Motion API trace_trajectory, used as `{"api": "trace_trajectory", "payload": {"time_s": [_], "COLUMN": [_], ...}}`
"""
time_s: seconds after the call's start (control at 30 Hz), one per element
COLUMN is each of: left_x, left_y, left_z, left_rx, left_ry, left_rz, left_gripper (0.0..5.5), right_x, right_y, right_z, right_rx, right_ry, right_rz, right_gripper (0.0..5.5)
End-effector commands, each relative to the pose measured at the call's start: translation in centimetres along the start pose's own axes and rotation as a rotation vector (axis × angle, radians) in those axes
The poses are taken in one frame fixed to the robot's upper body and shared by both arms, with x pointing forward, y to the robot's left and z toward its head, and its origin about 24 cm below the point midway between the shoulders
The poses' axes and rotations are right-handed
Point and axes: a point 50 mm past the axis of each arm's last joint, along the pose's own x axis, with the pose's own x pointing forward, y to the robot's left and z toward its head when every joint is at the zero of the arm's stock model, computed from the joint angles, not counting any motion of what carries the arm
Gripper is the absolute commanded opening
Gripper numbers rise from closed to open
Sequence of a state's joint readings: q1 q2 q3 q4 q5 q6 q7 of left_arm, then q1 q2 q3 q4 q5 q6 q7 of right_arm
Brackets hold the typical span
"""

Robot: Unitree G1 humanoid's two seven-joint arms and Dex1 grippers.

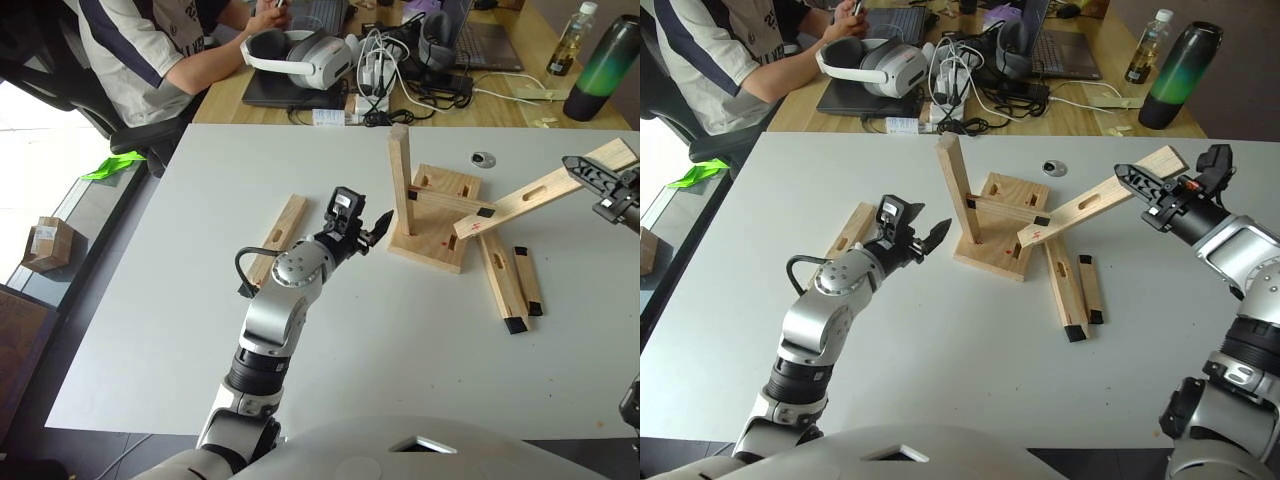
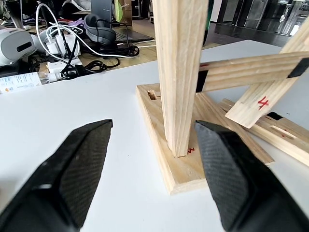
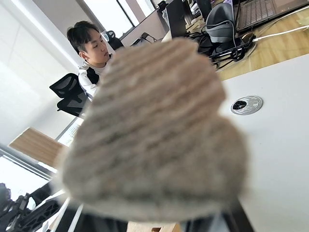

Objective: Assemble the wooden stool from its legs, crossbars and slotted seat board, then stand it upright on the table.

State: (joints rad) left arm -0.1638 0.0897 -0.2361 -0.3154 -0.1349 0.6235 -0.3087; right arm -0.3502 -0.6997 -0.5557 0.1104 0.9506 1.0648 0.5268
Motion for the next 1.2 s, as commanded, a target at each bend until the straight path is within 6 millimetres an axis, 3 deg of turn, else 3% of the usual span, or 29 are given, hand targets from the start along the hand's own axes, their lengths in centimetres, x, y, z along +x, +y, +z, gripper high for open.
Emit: {"api": "trace_trajectory", "payload": {"time_s": [0.03, 0.2, 0.33, 0.6, 0.9, 1.2], "left_x": [-1.2, -2.2, -2.2, -2.5, -2.8, -2.8], "left_y": [-0.4, 0.0, 0.5, 0.4, 0.5, 0.6], "left_z": [0.1, 0.7, 0.3, 0.0, 0.1, 0.0], "left_rx": [-0.056, -0.142, -0.151, -0.198, -0.207, -0.227], "left_ry": [-0.051, -0.147, -0.155, -0.184, -0.191, -0.188], "left_rz": [-0.049, -0.108, -0.094, -0.125, -0.129, -0.124], "left_gripper": [3.12, 3.12, 3.12, 3.12, 3.12, 3.12], "right_x": [-0.9, -2.6, -2.8, -2.8, -3.9, -3.9], "right_y": [0.0, -0.8, -1.2, 0.4, 0.1, 0.5], "right_z": [-1.3, -2.8, -2.4, -4.8, -5.8, -7.5], "right_rx": [0.027, 0.031, 0.108, 0.251, 0.220, 0.248], "right_ry": [0.017, 0.050, -0.064, -0.148, -0.208, -0.173], "right_rz": [-0.037, -0.114, -0.161, -0.185, -0.330, -0.334], "right_gripper": [0.98, 0.98, 0.98, 0.98, 0.98, 0.98]}}
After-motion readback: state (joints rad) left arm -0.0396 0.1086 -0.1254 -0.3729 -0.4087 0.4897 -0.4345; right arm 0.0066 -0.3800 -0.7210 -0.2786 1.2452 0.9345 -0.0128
